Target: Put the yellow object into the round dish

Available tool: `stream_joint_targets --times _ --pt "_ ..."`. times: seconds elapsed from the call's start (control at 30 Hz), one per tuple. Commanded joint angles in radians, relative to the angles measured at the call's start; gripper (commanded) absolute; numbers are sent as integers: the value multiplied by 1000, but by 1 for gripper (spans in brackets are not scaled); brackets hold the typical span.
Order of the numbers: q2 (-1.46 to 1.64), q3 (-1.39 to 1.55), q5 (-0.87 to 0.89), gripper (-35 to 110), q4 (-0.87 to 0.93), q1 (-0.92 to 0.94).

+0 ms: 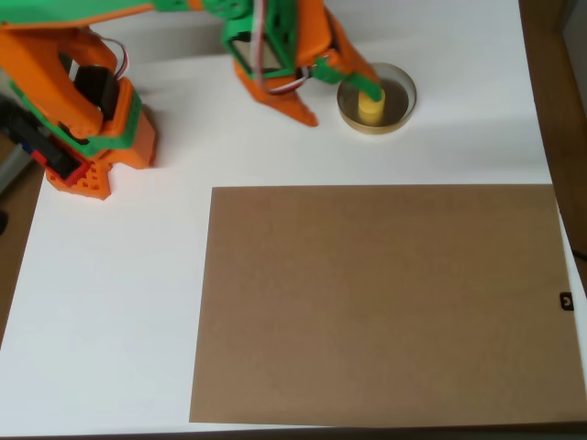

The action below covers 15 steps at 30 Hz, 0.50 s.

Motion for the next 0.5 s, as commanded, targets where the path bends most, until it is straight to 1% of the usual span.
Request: stream_joint_targets --times 0.0,0.47 --pt "169 26 -18 23 23 89" --pt "485 249 32 22 -9 474"
